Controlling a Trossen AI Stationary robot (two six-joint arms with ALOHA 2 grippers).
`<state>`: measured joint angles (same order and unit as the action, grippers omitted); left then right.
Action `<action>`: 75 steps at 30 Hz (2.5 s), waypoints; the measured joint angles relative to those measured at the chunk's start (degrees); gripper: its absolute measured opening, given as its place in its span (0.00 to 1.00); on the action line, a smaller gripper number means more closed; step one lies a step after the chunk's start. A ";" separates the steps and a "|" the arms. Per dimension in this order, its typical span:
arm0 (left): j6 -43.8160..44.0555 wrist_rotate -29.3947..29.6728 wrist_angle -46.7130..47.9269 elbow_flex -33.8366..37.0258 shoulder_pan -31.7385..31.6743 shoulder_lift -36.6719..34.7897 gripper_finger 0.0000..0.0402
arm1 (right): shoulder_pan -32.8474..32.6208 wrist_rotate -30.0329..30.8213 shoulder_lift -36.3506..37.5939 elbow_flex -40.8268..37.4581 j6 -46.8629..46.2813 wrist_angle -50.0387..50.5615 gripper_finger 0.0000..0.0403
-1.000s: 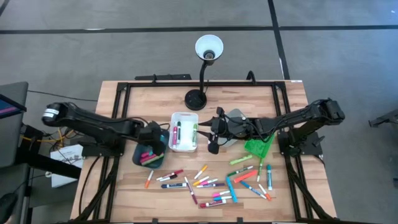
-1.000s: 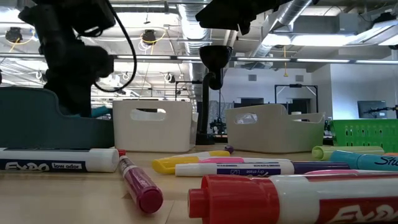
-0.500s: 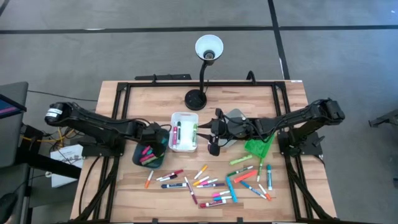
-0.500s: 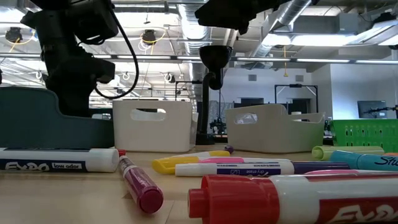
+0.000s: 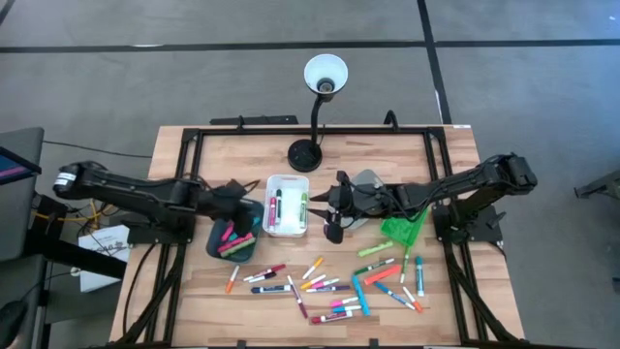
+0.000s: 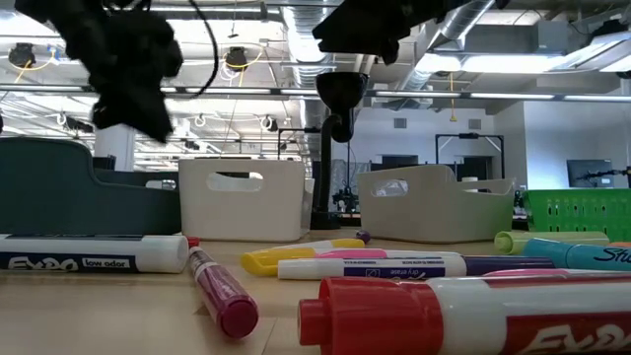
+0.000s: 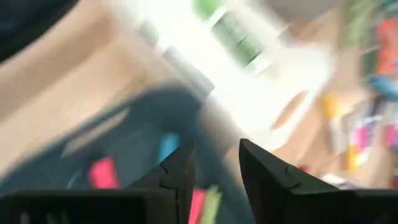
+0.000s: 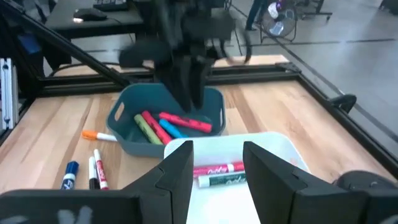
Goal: Pick & Place Markers
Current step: Put the top yellow mini marker into the green bin
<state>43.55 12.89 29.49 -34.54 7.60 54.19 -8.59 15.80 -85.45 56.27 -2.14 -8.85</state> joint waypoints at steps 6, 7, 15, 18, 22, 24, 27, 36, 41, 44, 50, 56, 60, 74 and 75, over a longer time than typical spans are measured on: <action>-18.29 0.72 -21.88 0.00 3.41 -1.71 0.26 | -0.30 -1.19 -0.03 0.00 -1.35 1.78 0.33; -21.69 0.78 -24.51 0.00 4.03 -1.61 0.25 | -0.43 -1.67 -0.03 0.00 -1.37 2.71 0.33; -34.60 0.82 -30.92 -0.02 5.52 3.18 0.25 | -3.51 -7.30 -0.11 0.00 -1.28 7.73 0.33; -34.73 0.82 -31.56 -0.02 5.50 6.15 0.25 | -5.10 -9.11 -0.14 0.00 -1.07 8.74 0.33; -35.95 0.82 -34.05 -0.02 5.50 9.36 0.25 | -7.63 -9.46 -0.14 0.00 -1.02 9.18 0.33; -37.69 0.80 -35.45 -0.02 5.50 10.39 0.25 | -8.94 -9.43 -0.14 0.00 -1.00 9.91 0.33; -39.11 0.80 -37.79 -0.02 5.50 10.65 0.25 | -10.81 -9.43 -1.05 0.03 -1.66 9.56 0.33; -45.03 -2.02 -40.59 -0.02 5.35 10.02 0.25 | -11.83 -10.93 -14.17 0.98 -4.25 4.75 0.33; -47.75 -5.20 -42.16 -0.02 3.68 9.99 0.26 | -11.47 -17.86 -18.90 3.24 -6.44 2.55 0.33; -48.02 -7.18 -42.51 -0.02 2.00 10.01 0.26 | -11.55 -20.15 -22.42 3.89 -6.42 3.28 0.33; -47.94 -8.66 -43.96 -0.02 -0.45 10.04 0.25 | -10.44 -20.35 -26.94 6.25 -6.36 4.74 0.34; -47.87 -8.72 -45.61 -0.02 -0.64 10.01 0.25 | -9.63 -19.16 -27.17 6.91 0.25 6.01 0.33; -48.79 -8.68 -45.92 -0.02 -0.64 10.01 0.27 | -9.65 -18.42 -27.17 6.88 3.46 8.25 0.33; -49.31 -8.68 -47.28 0.00 -0.64 10.98 0.50 | -7.92 -18.38 -29.53 6.79 4.27 7.88 0.36; -49.31 -8.66 -47.73 -0.02 -0.64 11.03 0.50 | -7.71 -18.46 -29.90 6.79 4.23 7.30 0.35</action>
<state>-5.76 4.23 -18.24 -34.56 6.96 65.22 -16.31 -2.66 -115.34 63.07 2.09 -1.54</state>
